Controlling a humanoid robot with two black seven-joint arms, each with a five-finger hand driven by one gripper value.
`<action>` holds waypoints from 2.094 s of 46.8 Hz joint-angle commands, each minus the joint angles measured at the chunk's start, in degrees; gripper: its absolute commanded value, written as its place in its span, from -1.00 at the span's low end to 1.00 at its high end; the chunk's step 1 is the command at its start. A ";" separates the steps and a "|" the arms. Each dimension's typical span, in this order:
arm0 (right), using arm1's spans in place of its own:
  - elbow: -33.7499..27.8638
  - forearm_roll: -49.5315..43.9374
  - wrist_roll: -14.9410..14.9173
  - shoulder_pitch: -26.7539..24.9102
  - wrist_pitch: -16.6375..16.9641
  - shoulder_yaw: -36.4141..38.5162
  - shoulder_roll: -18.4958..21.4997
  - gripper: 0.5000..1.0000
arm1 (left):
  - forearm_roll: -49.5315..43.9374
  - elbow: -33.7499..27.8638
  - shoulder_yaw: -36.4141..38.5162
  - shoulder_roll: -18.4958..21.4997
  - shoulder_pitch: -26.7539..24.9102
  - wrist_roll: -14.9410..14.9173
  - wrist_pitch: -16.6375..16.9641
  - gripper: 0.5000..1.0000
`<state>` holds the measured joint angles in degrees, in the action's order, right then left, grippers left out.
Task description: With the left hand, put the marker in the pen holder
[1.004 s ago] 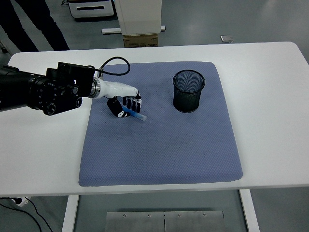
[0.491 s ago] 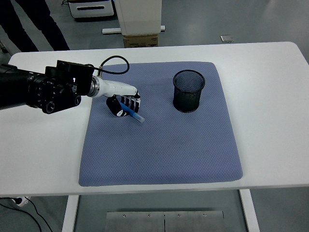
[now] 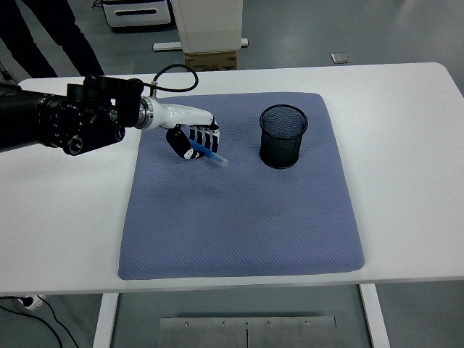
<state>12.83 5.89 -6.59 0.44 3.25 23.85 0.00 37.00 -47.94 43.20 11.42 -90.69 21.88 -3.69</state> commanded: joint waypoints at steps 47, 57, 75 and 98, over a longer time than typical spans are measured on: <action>0.00 0.00 0.00 0.00 0.00 0.05 0.00 1.00 | -15.55 1.09 -18.59 -7.46 -0.54 0.00 -2.37 -1.00; 0.00 0.00 0.00 0.00 0.00 -0.03 0.00 1.00 | -21.44 1.44 -19.29 -7.99 1.04 0.00 -2.02 -1.00; 0.00 0.00 0.00 0.00 0.00 0.05 0.00 1.00 | -29.00 3.11 -19.38 -8.78 3.68 0.09 -0.88 -1.00; 0.00 0.00 0.00 0.00 0.00 -0.03 0.00 1.00 | -31.55 3.11 -19.38 -8.52 4.12 0.09 0.09 0.03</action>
<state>12.83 5.89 -6.59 0.44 3.25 23.86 0.00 5.44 -44.81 23.80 2.45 -86.57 21.99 -3.51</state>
